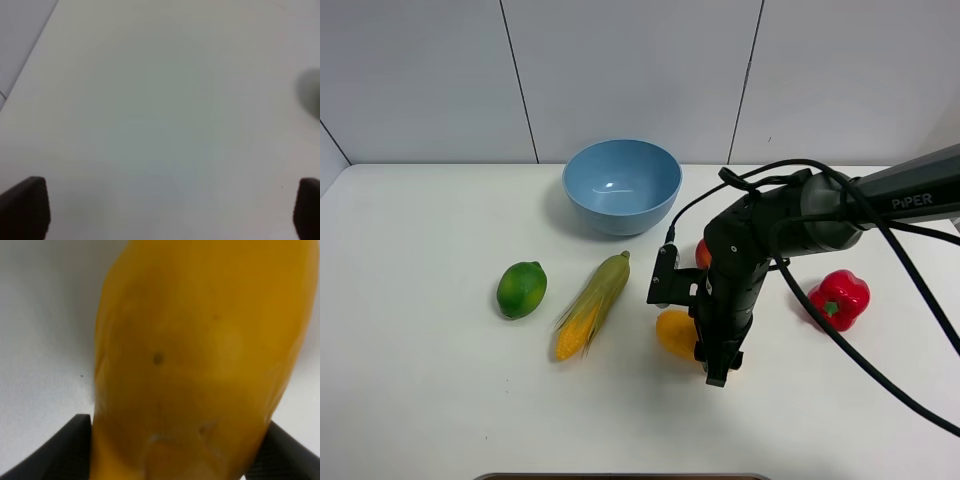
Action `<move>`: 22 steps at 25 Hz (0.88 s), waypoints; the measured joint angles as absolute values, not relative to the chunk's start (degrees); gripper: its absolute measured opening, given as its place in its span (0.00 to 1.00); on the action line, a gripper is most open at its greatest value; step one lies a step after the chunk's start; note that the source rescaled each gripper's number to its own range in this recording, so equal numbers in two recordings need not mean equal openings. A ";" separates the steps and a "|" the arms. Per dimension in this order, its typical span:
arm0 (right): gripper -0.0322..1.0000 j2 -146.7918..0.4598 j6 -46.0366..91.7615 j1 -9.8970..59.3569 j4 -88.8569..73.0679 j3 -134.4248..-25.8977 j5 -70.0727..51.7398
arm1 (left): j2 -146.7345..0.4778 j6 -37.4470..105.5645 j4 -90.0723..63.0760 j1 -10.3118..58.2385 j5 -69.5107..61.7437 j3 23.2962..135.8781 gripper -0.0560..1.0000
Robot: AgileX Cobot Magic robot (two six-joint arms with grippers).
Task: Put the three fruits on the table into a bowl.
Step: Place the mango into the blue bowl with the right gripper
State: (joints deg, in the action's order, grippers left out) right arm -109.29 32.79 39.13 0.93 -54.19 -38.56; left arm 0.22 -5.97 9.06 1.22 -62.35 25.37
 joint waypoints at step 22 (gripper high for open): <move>0.03 -107.24 32.19 39.13 1.16 -54.19 -38.55 | 0.22 -5.97 9.06 1.22 -62.35 25.37 1.00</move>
State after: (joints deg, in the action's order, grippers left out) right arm -107.24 32.19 39.13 1.16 -54.19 -38.55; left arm 0.22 -5.97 9.06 1.22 -62.35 25.37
